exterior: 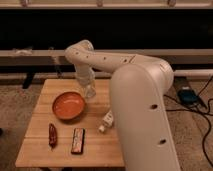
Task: Place the white sponge in the ceramic cup
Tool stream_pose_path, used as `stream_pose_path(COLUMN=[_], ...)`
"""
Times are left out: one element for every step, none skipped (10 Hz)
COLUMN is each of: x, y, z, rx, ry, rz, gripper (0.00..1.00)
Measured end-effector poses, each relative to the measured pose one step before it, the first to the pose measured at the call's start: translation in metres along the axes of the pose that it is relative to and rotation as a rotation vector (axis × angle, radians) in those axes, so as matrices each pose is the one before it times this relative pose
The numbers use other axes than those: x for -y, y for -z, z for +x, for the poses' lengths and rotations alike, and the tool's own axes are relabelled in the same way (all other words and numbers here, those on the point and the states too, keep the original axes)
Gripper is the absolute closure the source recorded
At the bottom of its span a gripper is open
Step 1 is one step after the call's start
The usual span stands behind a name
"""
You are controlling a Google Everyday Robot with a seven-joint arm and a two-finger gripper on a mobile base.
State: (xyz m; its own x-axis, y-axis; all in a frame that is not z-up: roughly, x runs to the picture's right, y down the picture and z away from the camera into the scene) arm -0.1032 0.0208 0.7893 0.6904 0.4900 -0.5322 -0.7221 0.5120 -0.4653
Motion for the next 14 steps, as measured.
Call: stream_pose_path(x=[-0.021, -0.0174, -0.01284, -0.01199, -0.01107, -0.00319, -0.00327, -0.00363, -0.00336, -0.00105, -0.00088, -0.00081, -0.00087, 0.00129], y=[0.01686, 0.00833, 0.00295, -0.00087, -0.00826, -0.00895, -0.01937, -0.01852, -0.01401, -0.00821, -0.00801, -0.0028, -0.00136, -0.00195], z=[-0.00195, -0.00259, -0.0036, -0.0056, -0.00695, -0.00578, -0.00913, -0.01091, -0.00966, -0.00691, -0.0063, -0.00284, -0.00204, -0.00211], rx=[0.00694, 0.00572, 0.00338, 0.00144, -0.00574, 0.00213, -0.00205, -0.00125, -0.00443, -0.00025, -0.0072, -0.00435, -0.00243, -0.00249], ry=[0.04405, 0.03761, 0.02976, 0.03438, 0.03648, 0.01699, 0.02427, 0.02327, 0.0198, 0.01038, 0.01271, 0.00544, 0.00396, -0.00059], rz=[-0.01503, -0.01475, -0.01298, -0.01527, -0.0205, -0.01269, -0.01662, -0.01344, -0.01133, -0.00585, -0.00488, 0.00062, 0.00259, 0.00474], gripper=[1.0, 0.96, 0.89, 0.79, 0.67, 0.59, 0.47, 0.36, 0.27, 0.23, 0.22, 0.22, 0.22, 0.22])
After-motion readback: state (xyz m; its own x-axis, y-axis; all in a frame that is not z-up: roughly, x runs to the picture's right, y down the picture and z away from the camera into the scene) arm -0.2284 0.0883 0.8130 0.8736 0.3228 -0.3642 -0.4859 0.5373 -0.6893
